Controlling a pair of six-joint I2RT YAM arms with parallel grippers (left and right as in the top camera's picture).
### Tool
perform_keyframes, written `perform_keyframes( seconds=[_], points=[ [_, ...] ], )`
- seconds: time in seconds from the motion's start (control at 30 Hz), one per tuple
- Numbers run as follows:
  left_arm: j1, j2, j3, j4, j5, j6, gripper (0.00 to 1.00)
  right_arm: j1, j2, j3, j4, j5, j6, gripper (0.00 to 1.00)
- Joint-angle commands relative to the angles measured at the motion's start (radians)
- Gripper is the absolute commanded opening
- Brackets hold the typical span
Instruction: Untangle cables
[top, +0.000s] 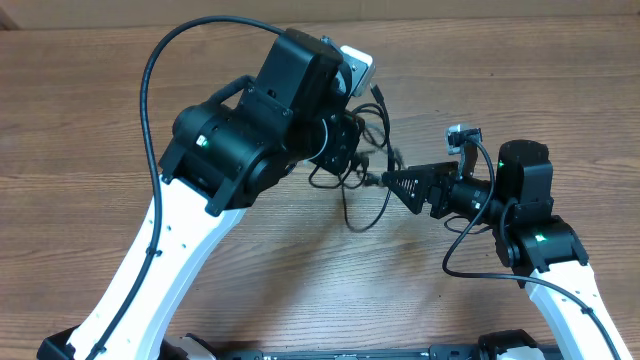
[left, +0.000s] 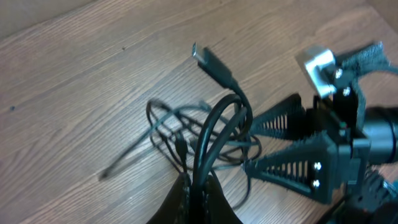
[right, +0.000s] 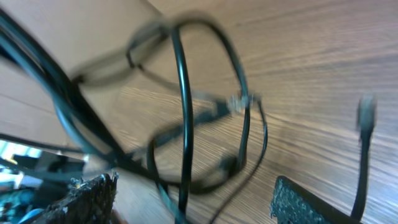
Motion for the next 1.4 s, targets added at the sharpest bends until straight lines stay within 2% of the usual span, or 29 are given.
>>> perform_keyframes(
  seconds=[0.0, 0.2, 0.43, 0.5, 0.6, 0.8, 0.93, 1.03, 1.1, 1.2, 1.27, 1.37],
  points=[
    [0.006, -0.010, 0.020, -0.022, 0.025, 0.080, 0.04, -0.002, -0.001, 0.005, 0.059, -0.065, 0.063, 0.79],
    [0.005, -0.010, 0.020, -0.024, 0.102, 0.101, 0.04, -0.002, -0.001, 0.005, 0.134, -0.064, 0.081, 0.79],
    [0.004, -0.010, 0.020, -0.020, 0.177, 0.114, 0.04, -0.002, -0.001, 0.005, 0.141, -0.061, 0.081, 0.79],
    [0.004, -0.010, 0.020, -0.019, 0.247, 0.141, 0.04, -0.002, -0.001, 0.005, 0.137, -0.018, 0.081, 0.79],
    [0.004, -0.010, 0.020, -0.020, 0.319, 0.174, 0.04, -0.002, -0.001, 0.005, 0.119, 0.075, 0.081, 0.78],
    [0.007, -0.011, 0.021, -0.054, 0.319, 0.179, 0.04, -0.003, -0.001, 0.005, 0.021, 0.386, 0.082, 0.79],
    [0.012, -0.011, 0.020, -0.061, 0.315, 0.188, 0.04, -0.003, -0.001, 0.005, -0.027, 0.540, 0.161, 0.80],
    [0.012, -0.011, 0.020, -0.061, 0.246, 0.185, 0.04, -0.003, -0.001, 0.005, -0.056, 0.560, 0.176, 0.81],
    [0.012, -0.011, 0.021, -0.062, 0.092, 0.100, 0.04, -0.003, -0.001, 0.005, -0.086, 0.611, 0.187, 0.82],
    [0.012, -0.012, 0.020, -0.065, -0.049, 0.005, 0.04, -0.005, -0.001, 0.005, -0.093, 0.598, 0.187, 0.83],
    [0.012, -0.012, 0.020, -0.063, -0.093, -0.055, 0.04, -0.005, -0.001, 0.005, -0.082, 0.525, 0.186, 0.83],
    [0.012, -0.012, 0.020, -0.055, -0.091, -0.045, 0.04, -0.004, -0.001, 0.005, -0.017, 0.358, 0.156, 0.85]
  ],
)
